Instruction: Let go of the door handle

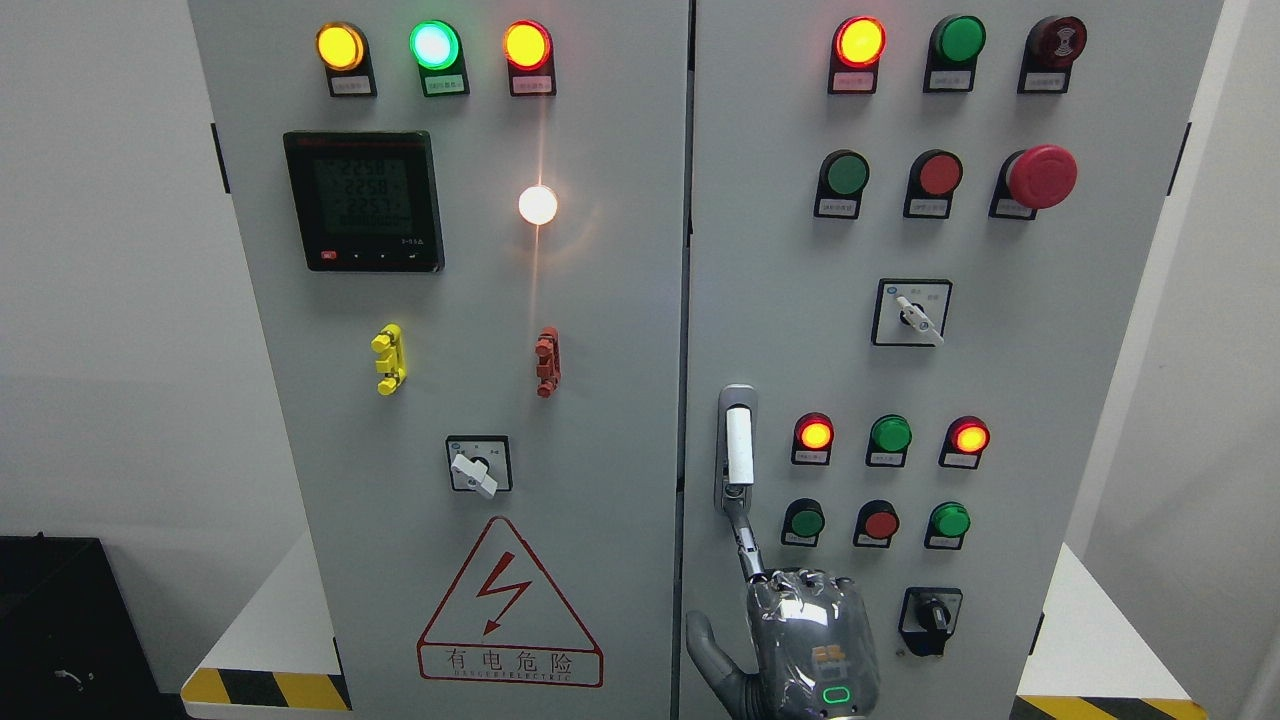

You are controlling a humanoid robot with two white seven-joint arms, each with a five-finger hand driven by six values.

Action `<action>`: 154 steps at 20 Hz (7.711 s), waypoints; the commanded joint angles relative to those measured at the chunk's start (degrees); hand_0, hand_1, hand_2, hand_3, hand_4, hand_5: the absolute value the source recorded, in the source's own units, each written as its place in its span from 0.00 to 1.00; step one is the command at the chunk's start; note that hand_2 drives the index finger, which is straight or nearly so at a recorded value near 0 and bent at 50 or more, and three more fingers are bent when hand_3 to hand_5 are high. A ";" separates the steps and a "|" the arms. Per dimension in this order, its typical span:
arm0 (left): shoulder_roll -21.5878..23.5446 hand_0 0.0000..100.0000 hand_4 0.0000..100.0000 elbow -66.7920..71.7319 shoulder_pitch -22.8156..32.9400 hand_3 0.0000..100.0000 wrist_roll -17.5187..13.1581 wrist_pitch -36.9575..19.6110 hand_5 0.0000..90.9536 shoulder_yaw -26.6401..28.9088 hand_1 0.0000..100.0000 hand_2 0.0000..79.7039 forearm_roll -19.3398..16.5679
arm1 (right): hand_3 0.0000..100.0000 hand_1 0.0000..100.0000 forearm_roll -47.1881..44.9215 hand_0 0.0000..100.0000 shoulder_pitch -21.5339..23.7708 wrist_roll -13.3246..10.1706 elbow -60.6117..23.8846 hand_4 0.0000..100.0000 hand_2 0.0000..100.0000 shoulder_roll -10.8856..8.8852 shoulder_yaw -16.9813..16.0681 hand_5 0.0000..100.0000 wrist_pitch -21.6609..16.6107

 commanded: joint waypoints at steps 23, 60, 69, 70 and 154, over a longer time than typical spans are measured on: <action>0.01 0.12 0.00 -0.02 0.97 0.00 0.01 -0.05 0.00 0.00 0.56 0.00 -0.05 | 1.00 0.29 -0.01 0.43 -0.31 -0.23 -0.94 0.98 0.13 -0.08 -0.01 1.00 -0.06; 0.01 0.12 0.00 -0.02 0.97 0.00 0.01 -0.05 0.00 0.00 0.56 0.00 0.04 | 1.00 0.30 0.60 0.43 -0.48 -0.14 -3.85 0.99 0.13 -0.17 0.08 1.00 -0.23; 0.01 0.12 0.00 0.07 0.97 0.00 0.01 -0.05 0.00 0.00 0.56 0.00 -0.05 | 1.00 0.30 0.60 0.43 -0.22 -0.14 -5.16 0.98 0.16 -0.17 0.17 1.00 -0.32; 0.01 0.12 0.00 -0.02 0.97 0.00 0.01 -0.05 0.00 0.00 0.56 0.00 0.04 | 1.00 0.30 0.52 0.43 -0.22 -0.23 -5.43 0.98 0.18 -0.17 0.17 1.00 -0.41; 0.01 0.12 0.00 -0.02 0.97 0.00 0.01 -0.05 0.00 0.00 0.56 0.00 0.04 | 1.00 0.29 0.87 0.30 -11.03 3.64 -4.20 1.00 0.99 -0.52 -0.62 1.00 2.05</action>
